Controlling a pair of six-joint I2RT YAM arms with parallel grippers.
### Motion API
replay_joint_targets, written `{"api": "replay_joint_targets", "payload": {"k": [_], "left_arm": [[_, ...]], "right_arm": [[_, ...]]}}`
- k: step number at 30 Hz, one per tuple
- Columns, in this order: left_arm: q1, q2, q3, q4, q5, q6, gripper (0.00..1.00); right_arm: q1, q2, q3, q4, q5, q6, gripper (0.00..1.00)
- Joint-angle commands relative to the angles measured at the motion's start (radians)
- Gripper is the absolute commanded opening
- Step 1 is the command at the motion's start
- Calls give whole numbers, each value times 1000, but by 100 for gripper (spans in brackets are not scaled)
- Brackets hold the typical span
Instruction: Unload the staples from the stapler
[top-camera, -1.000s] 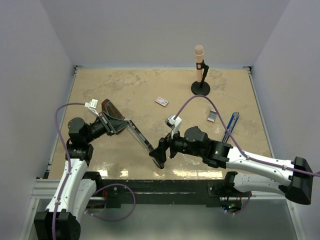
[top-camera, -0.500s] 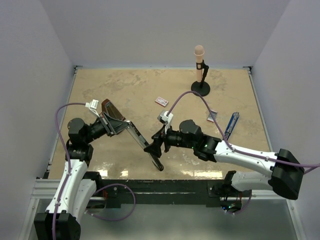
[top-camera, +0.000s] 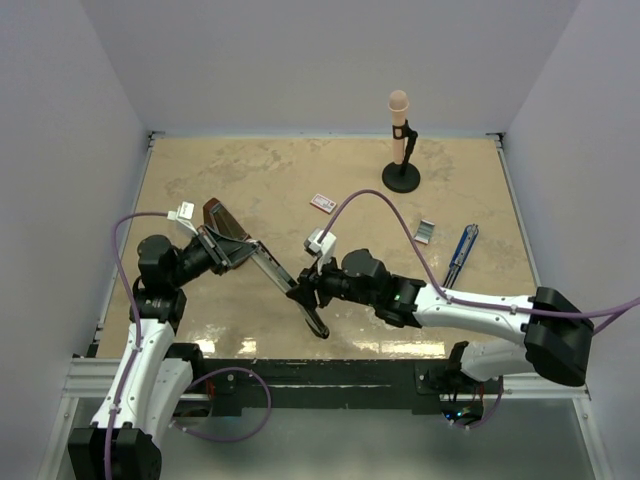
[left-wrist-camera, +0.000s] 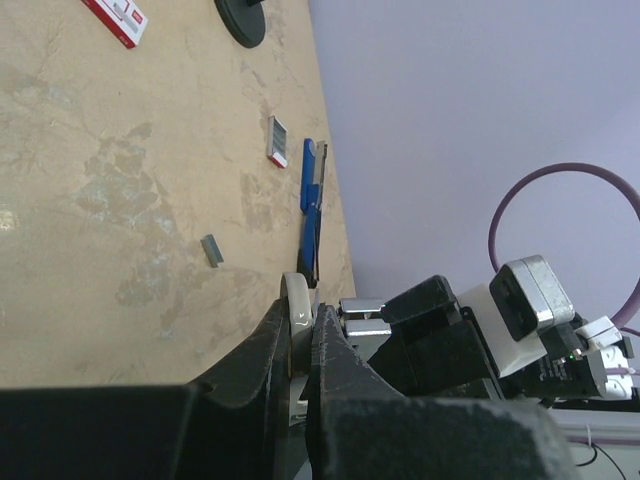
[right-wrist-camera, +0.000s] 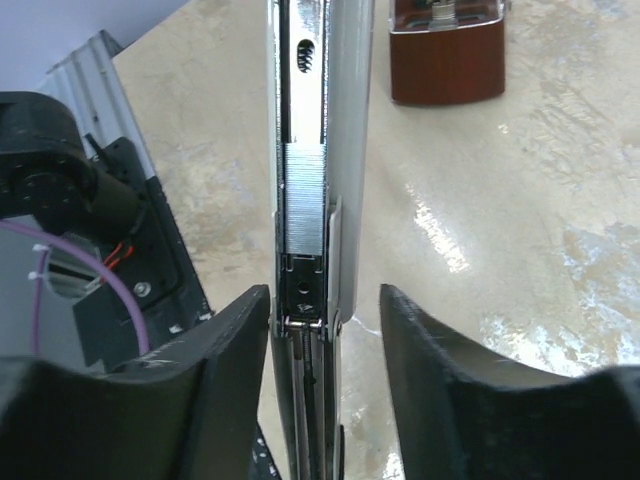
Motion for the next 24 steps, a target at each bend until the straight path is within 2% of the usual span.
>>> {"api": "replay_joint_targets", "payload": {"k": [1,2,4,5,8,9,10,11,13,14,15,20,24], "left_arm": [[-3,-11,47,34,-4,-96,0],[-2,-11,50,33,-6,-99,0],[-3,-7,55,21,-19,-104,0],[-3,-5,61,14,-22,-104,0],[-3,9,66,23,-24,-99,0],[-3,13,64,30,-10,-89,0],[-3,21,66,31,-6,-82,5],[-3,23,64,27,-2,-76,18],[-3,17,64,24,-5,-62,29],[-3,15,64,11,-7,-55,40],[-2,15,69,1,-12,-43,45],[-3,10,92,-62,-24,10,58],[-3,12,92,-65,-15,33,61]], "right_arm": [[14,22,35,73,88,-6,44],[14,27,31,89,93,5,35],[14,27,8,109,116,25,23],[15,24,-3,145,115,42,12],[15,30,-49,245,67,87,0],[14,34,-57,260,64,98,0],[12,43,-58,270,62,108,0],[12,50,-58,279,62,126,0],[6,62,-57,283,62,149,0],[-2,62,-58,291,62,172,0],[-9,63,-63,299,40,183,0],[-104,53,-111,348,-51,265,0],[-167,71,-120,365,-141,296,0]]}}
